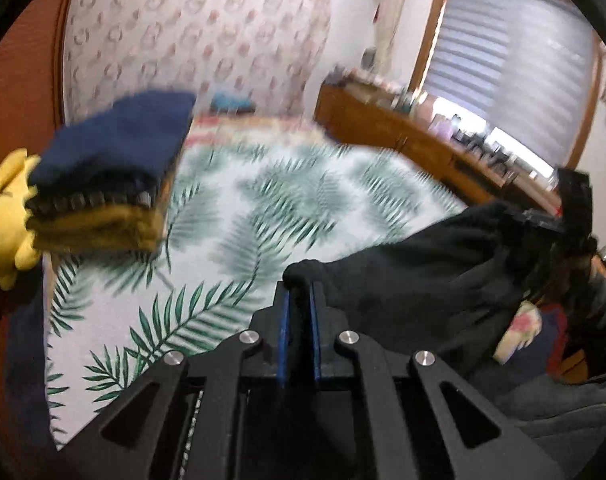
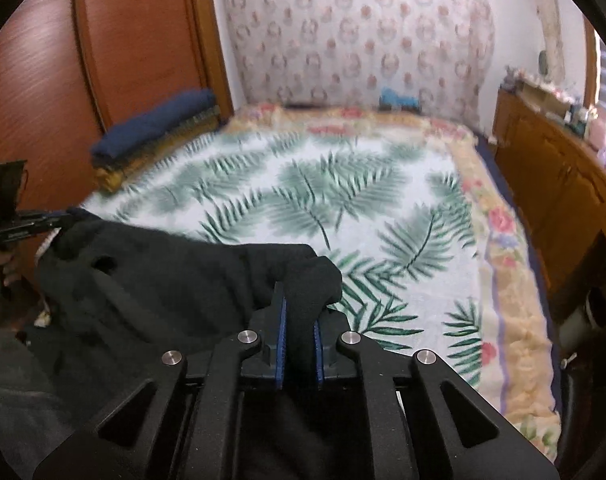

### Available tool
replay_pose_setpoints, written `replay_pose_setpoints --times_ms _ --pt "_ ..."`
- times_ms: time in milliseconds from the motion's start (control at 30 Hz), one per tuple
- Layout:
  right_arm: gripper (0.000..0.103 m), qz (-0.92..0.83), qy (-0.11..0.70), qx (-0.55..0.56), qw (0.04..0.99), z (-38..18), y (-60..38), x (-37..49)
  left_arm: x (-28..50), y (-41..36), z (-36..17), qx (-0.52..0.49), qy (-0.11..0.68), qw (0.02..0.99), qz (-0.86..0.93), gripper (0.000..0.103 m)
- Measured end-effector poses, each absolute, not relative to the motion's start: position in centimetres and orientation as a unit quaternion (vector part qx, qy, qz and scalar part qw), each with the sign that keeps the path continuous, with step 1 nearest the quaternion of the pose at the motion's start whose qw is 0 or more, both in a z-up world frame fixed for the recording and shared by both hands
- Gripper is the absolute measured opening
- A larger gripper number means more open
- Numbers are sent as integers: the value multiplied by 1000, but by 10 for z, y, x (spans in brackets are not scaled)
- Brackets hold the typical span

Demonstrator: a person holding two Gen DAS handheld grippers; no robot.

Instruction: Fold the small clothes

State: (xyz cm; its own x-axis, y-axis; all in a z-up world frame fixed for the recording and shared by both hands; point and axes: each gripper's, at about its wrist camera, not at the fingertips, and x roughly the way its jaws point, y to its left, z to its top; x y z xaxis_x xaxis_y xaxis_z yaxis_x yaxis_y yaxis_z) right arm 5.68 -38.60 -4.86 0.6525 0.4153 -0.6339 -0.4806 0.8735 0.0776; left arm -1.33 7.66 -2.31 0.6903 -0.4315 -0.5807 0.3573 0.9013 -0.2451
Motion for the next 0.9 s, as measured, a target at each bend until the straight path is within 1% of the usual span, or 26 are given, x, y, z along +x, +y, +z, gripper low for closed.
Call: replay_pose_setpoints --times_ms 200,400,667,900 --pt "7 245 266 -49 931 18 -391 2 -64 75 52 -68 247 937 -237 5" --pt "7 245 210 -54 945 89 -401 -43 -95 79 113 -66 184 949 -246 6" --pt "7 261 127 -66 955 178 -406 -85 -120 79 182 -50 111 960 -250 5" --pt "7 260 73 -77 960 239 -405 -100 -121 89 239 -32 50 970 -237 6"
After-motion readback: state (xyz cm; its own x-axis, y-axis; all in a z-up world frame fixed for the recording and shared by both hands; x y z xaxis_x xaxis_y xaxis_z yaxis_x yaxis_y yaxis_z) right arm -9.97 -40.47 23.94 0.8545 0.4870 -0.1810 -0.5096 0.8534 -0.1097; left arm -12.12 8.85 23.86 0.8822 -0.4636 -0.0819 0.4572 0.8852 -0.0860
